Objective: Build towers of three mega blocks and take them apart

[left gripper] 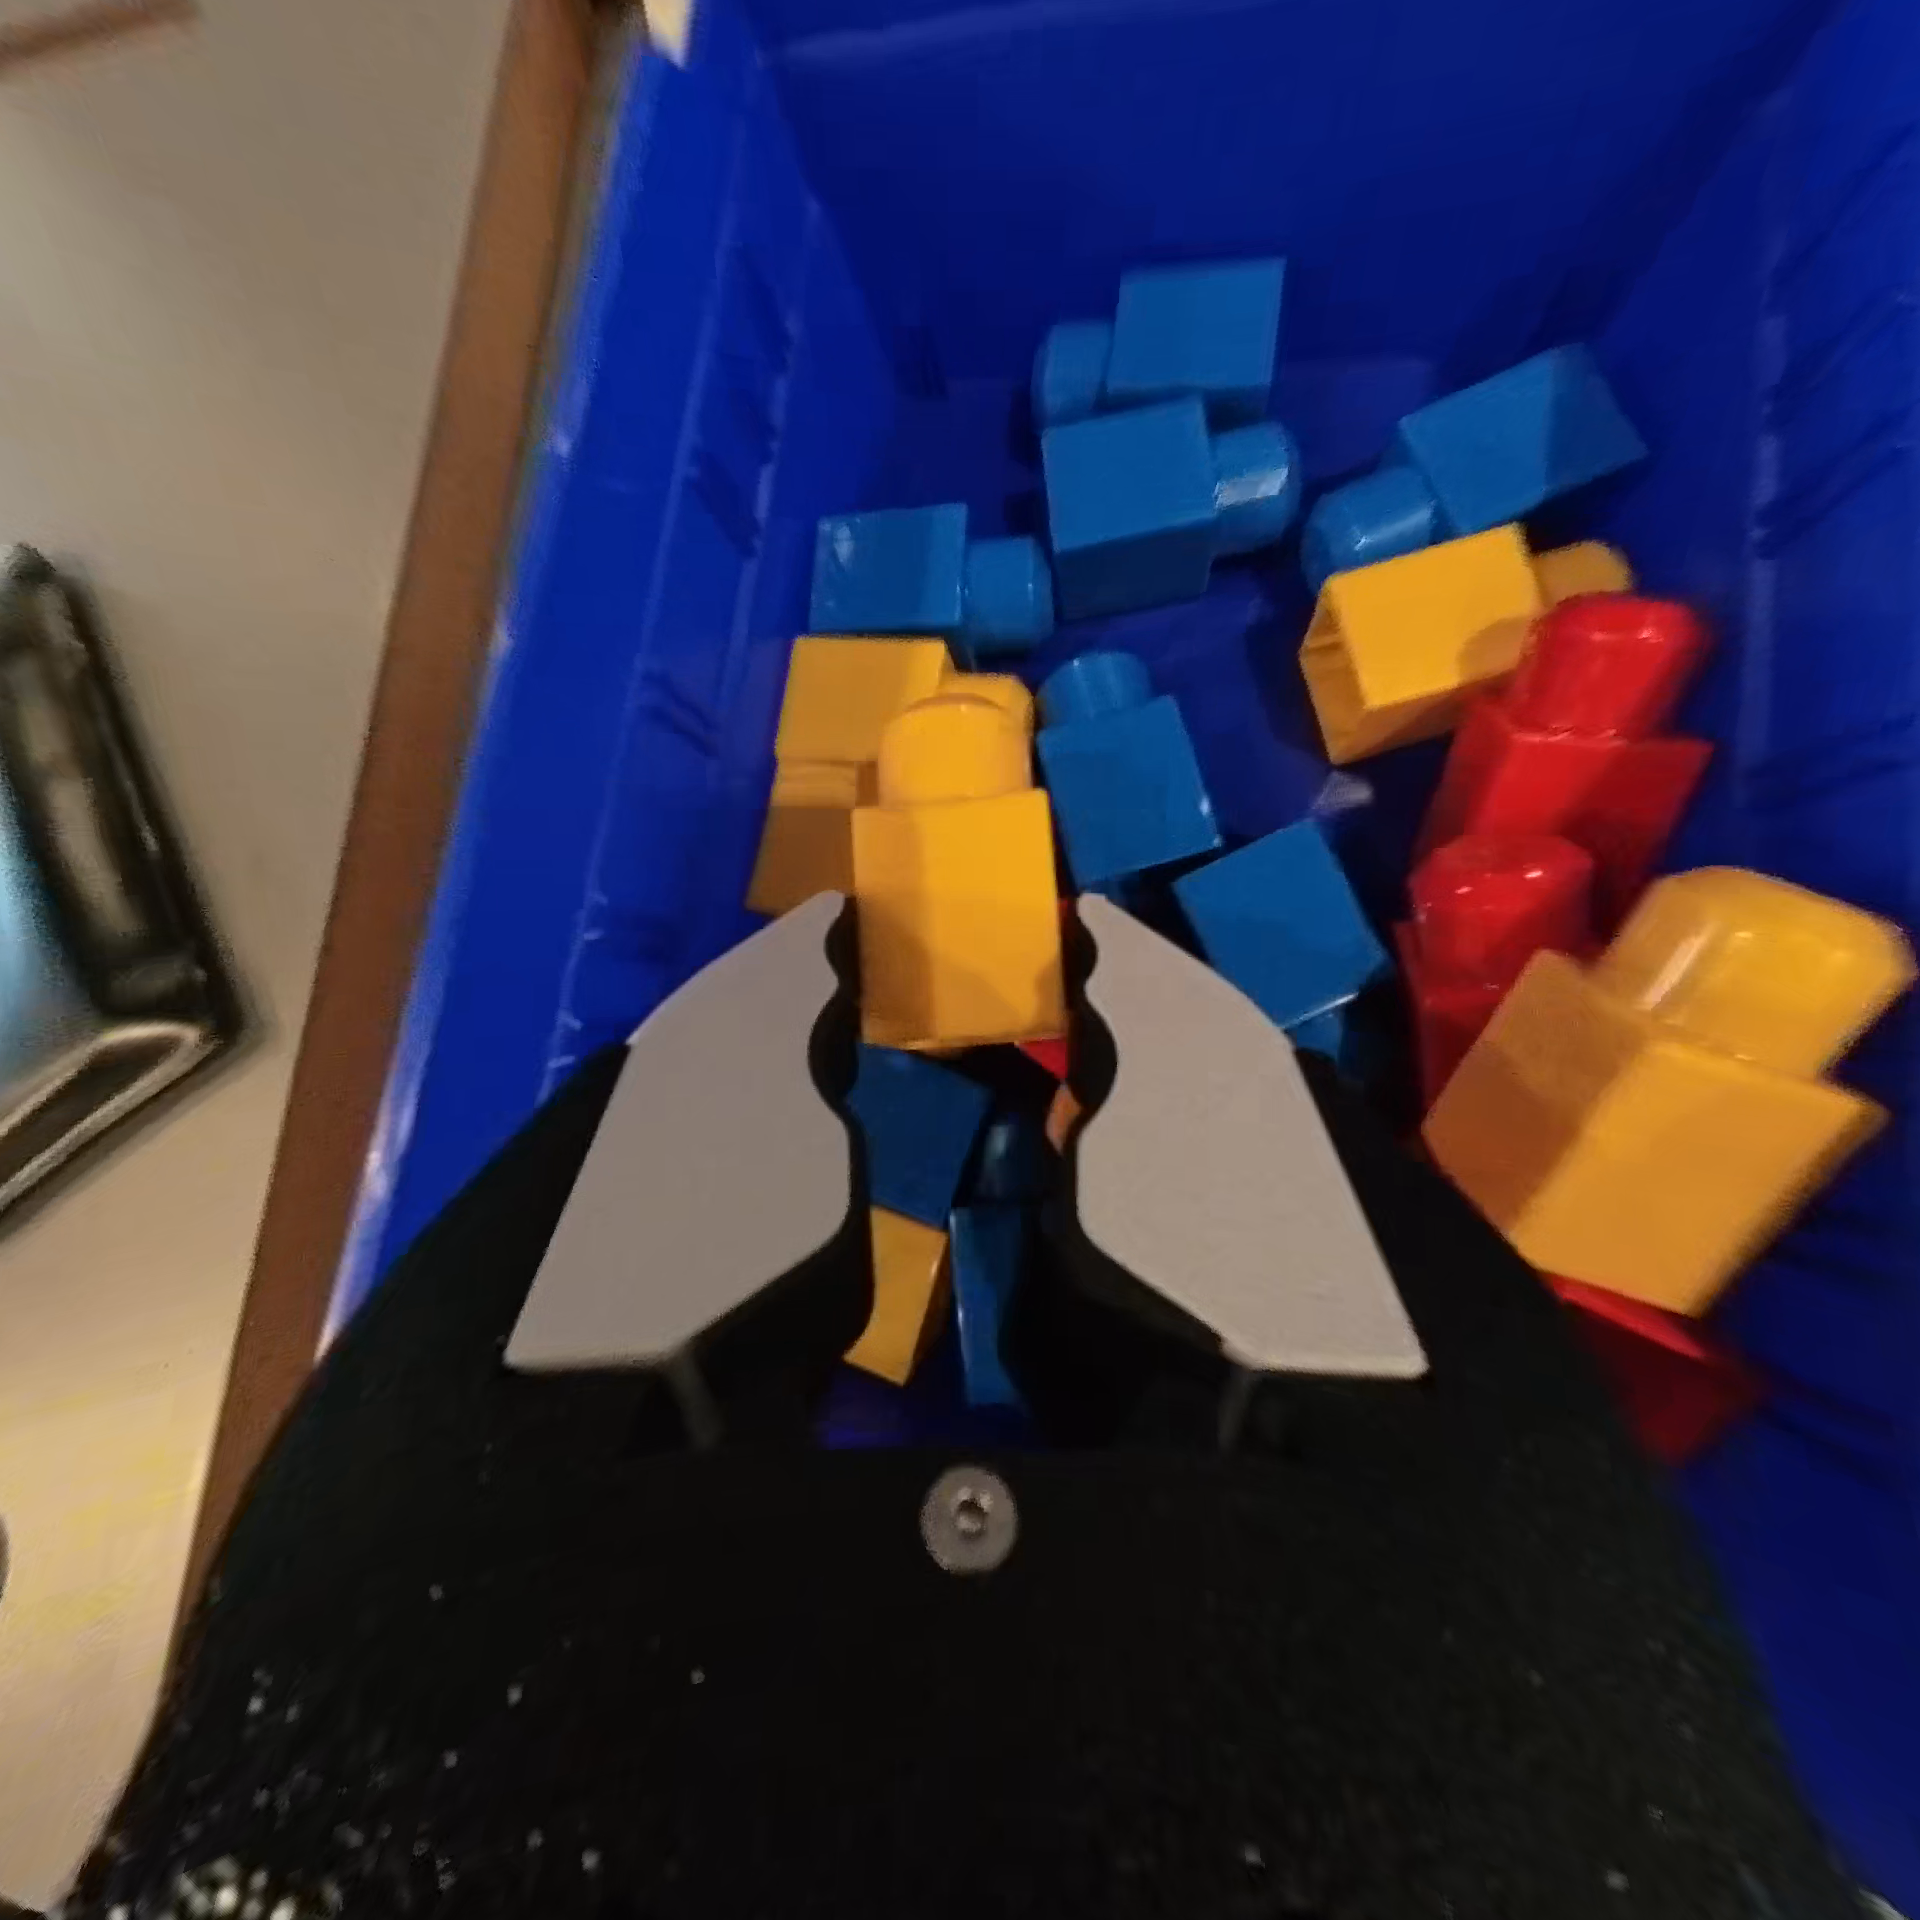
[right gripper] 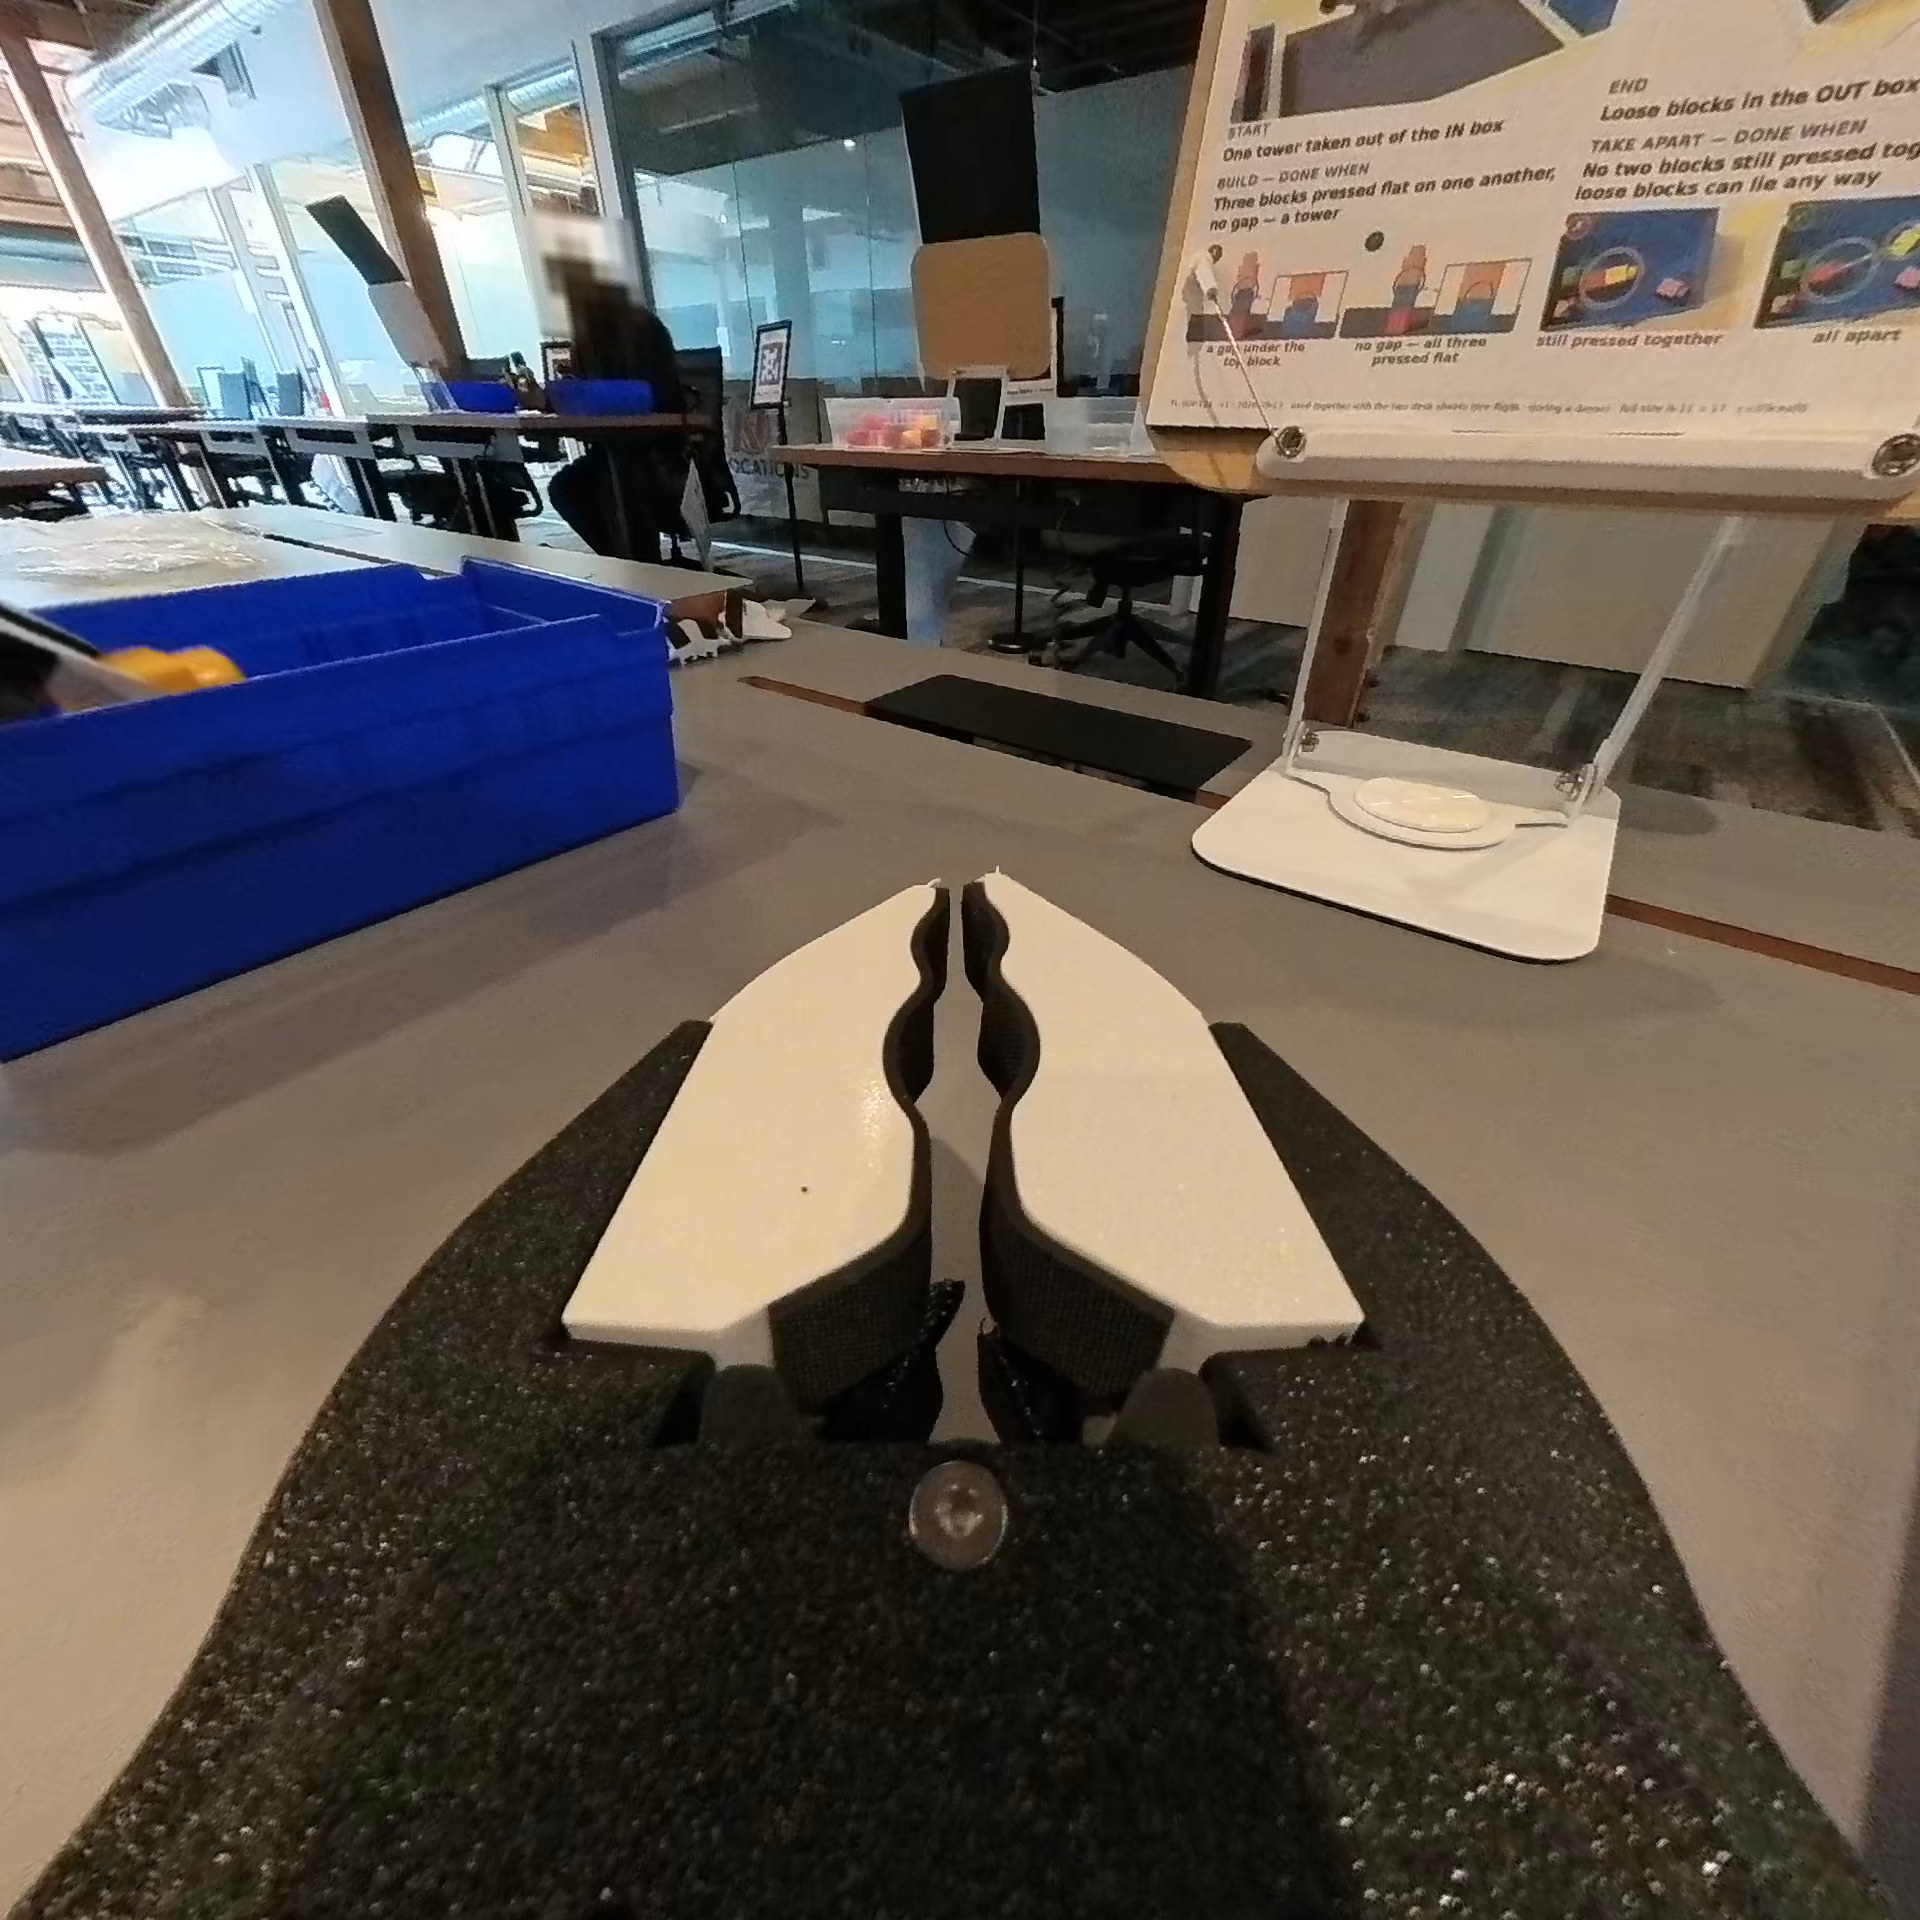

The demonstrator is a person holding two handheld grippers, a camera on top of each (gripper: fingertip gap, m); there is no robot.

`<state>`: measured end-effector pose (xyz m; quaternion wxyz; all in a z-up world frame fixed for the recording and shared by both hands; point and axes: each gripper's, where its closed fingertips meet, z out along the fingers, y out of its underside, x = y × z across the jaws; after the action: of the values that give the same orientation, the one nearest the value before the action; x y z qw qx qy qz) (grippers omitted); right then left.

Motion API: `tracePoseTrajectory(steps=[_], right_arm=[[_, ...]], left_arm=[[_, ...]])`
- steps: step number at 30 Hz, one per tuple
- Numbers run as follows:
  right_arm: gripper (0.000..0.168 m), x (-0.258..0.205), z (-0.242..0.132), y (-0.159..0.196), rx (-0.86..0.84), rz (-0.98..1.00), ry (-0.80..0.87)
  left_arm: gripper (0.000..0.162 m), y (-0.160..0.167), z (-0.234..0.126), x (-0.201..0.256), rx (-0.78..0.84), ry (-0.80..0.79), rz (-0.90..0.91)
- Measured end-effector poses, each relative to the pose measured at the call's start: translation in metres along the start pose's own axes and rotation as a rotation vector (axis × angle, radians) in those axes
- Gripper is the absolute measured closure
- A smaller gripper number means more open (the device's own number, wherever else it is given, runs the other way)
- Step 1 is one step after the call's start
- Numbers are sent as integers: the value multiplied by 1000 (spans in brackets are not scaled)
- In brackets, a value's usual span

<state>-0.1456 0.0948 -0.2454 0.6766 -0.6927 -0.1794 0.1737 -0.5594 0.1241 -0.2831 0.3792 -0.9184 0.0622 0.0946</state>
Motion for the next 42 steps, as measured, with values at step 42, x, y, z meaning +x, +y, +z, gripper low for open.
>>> tracePoseTrajectory(steps=[42], right_arm=[[166, 2, -1, -1, 3, 0, 5]], left_arm=[[92, -5, -102, 284, 309, 657, 495]])
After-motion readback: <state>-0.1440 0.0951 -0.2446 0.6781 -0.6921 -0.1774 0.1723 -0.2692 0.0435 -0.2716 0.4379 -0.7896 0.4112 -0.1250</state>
